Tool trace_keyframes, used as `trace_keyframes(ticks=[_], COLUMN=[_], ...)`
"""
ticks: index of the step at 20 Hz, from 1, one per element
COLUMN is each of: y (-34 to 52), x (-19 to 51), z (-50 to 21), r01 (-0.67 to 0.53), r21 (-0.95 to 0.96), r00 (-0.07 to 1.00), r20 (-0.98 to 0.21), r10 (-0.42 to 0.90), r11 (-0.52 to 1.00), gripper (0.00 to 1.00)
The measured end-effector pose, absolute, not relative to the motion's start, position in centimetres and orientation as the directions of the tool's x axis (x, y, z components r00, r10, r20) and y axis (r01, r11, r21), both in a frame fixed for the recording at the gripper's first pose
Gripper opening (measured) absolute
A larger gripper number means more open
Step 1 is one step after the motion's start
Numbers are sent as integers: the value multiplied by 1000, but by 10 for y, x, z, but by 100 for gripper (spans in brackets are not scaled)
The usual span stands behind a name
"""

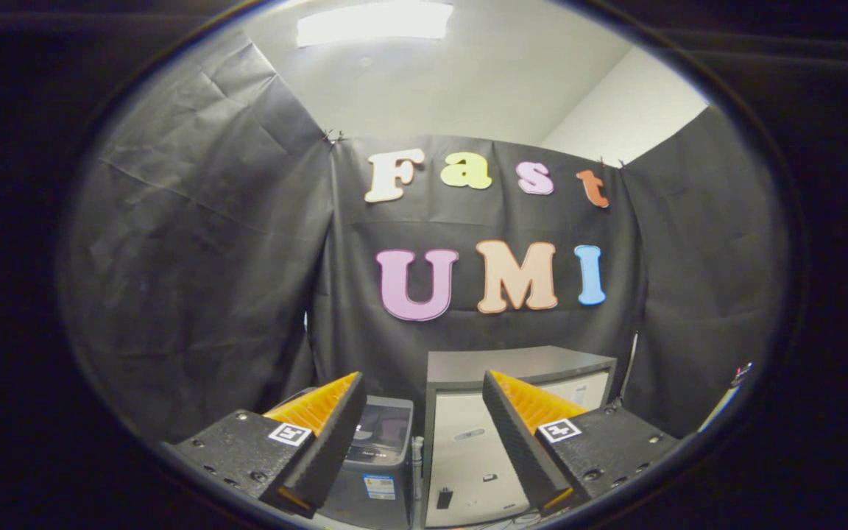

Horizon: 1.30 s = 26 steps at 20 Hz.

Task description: Put the clothes into the washing machine and then close the washing machine lid.

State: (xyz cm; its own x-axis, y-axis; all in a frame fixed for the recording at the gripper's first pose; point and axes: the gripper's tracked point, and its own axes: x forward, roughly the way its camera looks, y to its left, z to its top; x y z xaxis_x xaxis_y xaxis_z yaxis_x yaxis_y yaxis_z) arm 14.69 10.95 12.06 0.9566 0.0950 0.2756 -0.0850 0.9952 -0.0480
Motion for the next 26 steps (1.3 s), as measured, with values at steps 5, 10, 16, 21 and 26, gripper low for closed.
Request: trace_keyframes(ticks=[5, 10, 16, 21, 26], y=[115, 111, 101, 86, 78], x=[139, 134, 124, 125, 130], z=[87, 65, 67, 63, 75], r01=[-155, -176, -195, -169, -168], r21=[-19, -27, 26, 29, 87], r00=[966, 971, 967, 974, 966], r20=[207, 158, 173, 159, 215], r10=[156, 178, 187, 162, 146], r11=[988, 984, 981, 985, 982], gripper=[97, 97, 98, 98, 98])
